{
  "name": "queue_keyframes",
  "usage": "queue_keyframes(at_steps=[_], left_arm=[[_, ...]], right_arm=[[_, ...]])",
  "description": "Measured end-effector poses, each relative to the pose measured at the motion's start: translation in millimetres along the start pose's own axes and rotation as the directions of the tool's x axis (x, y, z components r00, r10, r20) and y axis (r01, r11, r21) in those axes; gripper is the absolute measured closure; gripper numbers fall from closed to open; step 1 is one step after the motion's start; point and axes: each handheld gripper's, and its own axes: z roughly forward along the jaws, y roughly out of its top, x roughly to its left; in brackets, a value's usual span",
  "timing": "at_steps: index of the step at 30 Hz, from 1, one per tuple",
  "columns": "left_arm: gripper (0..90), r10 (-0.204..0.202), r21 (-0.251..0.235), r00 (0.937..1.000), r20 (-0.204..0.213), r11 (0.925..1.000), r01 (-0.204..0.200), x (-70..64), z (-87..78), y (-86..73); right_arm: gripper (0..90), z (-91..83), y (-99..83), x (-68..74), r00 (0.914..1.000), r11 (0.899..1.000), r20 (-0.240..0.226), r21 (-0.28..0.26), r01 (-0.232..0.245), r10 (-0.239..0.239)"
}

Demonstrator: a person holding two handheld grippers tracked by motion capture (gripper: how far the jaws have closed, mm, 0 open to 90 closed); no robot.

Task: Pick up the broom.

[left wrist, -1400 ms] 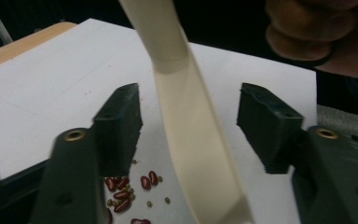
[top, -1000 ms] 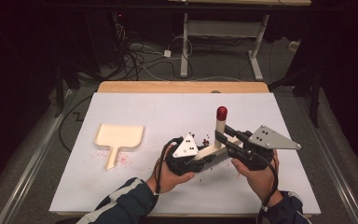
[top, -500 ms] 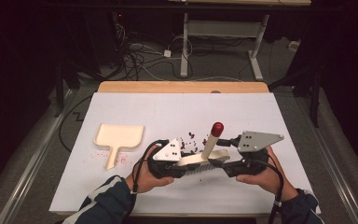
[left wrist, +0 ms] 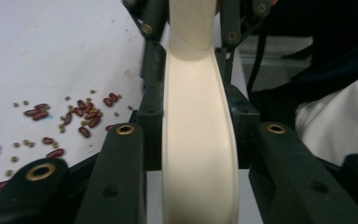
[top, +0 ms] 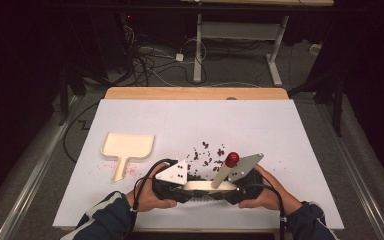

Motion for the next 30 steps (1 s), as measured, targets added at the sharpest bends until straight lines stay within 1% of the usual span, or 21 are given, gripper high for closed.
queue_keyframes(at_steps=[1, 3, 4, 5, 7, 8, 10, 11, 12, 13, 14, 15, 16, 17, 20, 21, 24, 27, 28, 29, 30], left_arm=[[62.2, -0.009, -0.01, 0.9998, -0.018, 0.9999, 0.009, 0.9, -0.5, -0.2], [56.7, -0.014, -0.016, 0.9991, -0.039, 0.9998, 0.014, 1.7, -0.9, -0.1], [53.2, -0.009, -0.015, 0.9961, -0.087, 0.9999, 0.008, 2.3, -3.0, 0.2], [46.7, -0.009, -0.015, 0.9961, -0.087, 0.9999, 0.008, 2.3, -3.0, 0.2], [35.3, -0.036, -0.016, 0.9862, -0.162, 0.9993, 0.033, 3.3, -7.1, -1.1], [33.4, -0.042, -0.023, 0.9827, -0.18, 0.999, 0.039, 3.5, -9.0, -2.2], [28.3, -0.051, -0.033, 0.9691, -0.241, 0.9985, 0.045, 3.6, -15.0, -5.2], [27.1, -0.062, -0.042, 0.9549, -0.29, 0.9978, 0.052, 3.4, -21.3, -8.7], [26.0, -0.074, -0.052, 0.945, -0.318, 0.9968, 0.061, 3.3, -24.8, -10.7], [25.2, -0.074, -0.052, 0.945, -0.318, 0.9968, 0.061, 3.3, -24.8, -10.7], [24.5, -0.099, -0.067, 0.9286, -0.358, 0.9945, 0.08, 3.8, -33.1, -15.7], [24.3, -0.099, -0.067, 0.9286, -0.358, 0.9945, 0.08, 3.8, -33.1, -15.7], [23.9, -0.098, -0.069, 0.9053, -0.413, 0.9947, 0.076, 3.2, -41.1, -22.3], [22.8, -0.098, -0.069, 0.9053, -0.413, 0.9947, 0.076, 3.2, -41.1, -22.3], [22.3, -0.116, -0.065, 0.8717, -0.476, 0.9932, 0.096, 1.9, -52.3, -34.7], [22.0, -0.13, -0.063, 0.8546, -0.503, 0.9916, 0.113, 1.0, -56.8, -40.6], [21.4, -0.152, -0.055, 0.8285, -0.539, 0.9878, 0.146, -2.2, -65.8, -53.9], [20.7, -0.164, -0.042, 0.7966, -0.582, 0.9843, 0.172, -7.1, -74.5, -69.4], [20.7, -0.155, -0.012, 0.7738, -0.614, 0.9823, 0.187, -9.8, -79.7, -79.8], [20.7, -0.157, -0.008, 0.7611, -0.629, 0.9806, 0.196, -11.0, -82.2, -85.1], [20.7, -0.157, -0.008, 0.7611, -0.629, 0.9806, 0.196, -11.0, -82.2, -85.1]], right_arm=[[64.9, 0.0, -0.7, 0.2, 0.9998, 1.0, -0.01, -0.01, 0.014, -0.014], [66.7, -1.5, -0.7, 1.2, 0.9999, 1.0, 0.013, -0.018, -0.005, 0.005], [67.2, -2.7, -0.7, 0.4, 0.9999, 1.0, 0.015, -0.021, 0.004, -0.004], [67.3, -4.3, -0.8, 0.1, 0.9997, 1.0, 0.026, -0.024, 0.006, -0.006], [67.3, -9.9, -1.7, -2.6, 0.9983, 0.999, 0.058, -0.034, -0.01, 0.012], [67.3, -11.9, -2.1, -4.0, 0.9976, 0.999, 0.067, -0.042, -0.013, 0.015], [67.3, -16.6, -2.7, -6.6, 0.9942, 0.998, 0.101, -0.052, -0.03, 0.035], [67.3, -18.8, -3.1, -7.9, 0.9928, 0.997, 0.11, -0.059, -0.04, 0.047], [67.3, -20.7, -3.5, -9.3, 0.9914, 0.997, 0.117, -0.065, -0.051, 0.058], [67.4, -22.5, -3.7, -10.3, 0.9886, 0.996, 0.134, -0.065, -0.061, 0.07], [67.3, -23.8, -3.9, -11.4, 0.9856, 0.995, 0.149, -0.068, -0.069, 0.079], [67.3, -25.5, -4.3, -12.6, 0.9836, 0.994, 0.158, -0.072, -0.076, 0.086], [67.3, -27.0, -4.8, -13.8, 0.9812, 0.993, 0.165, -0.082, -0.088, 0.101], [67.3, -28.5, -5.3, -15.0, 0.9781, 0.992, 0.178, -0.088, -0.093, 0.108], [67.3, -32.9, -6.6, -17.8, 0.9712, 0.988, 0.2, -0.105, -0.109, 0.129], [67.3, -37.1, -7.9, -20.5, 0.9626, 0.985, 0.227, -0.121, -0.123, 0.148], [67.3, -42.5, -9.7, -24.0, 0.9453, 0.981, 0.276, -0.135, -0.141, 0.174], [67.3, -48.1, -13.1, -28.4, 0.9255, 0.975, 0.319, -0.147, -0.165, 0.205], [67.3, -49.7, -14.3, -29.9, 0.9175, 0.974, 0.337, -0.15, -0.17, 0.212], [67.3, -51.3, -15.2, -31.1, 0.9077, 0.974, 0.36, -0.147, -0.174, 0.216], [67.3, -52.8, -15.8, -32.5, 0.8978, 0.974, 0.383, -0.143, -0.175, 0.218]])
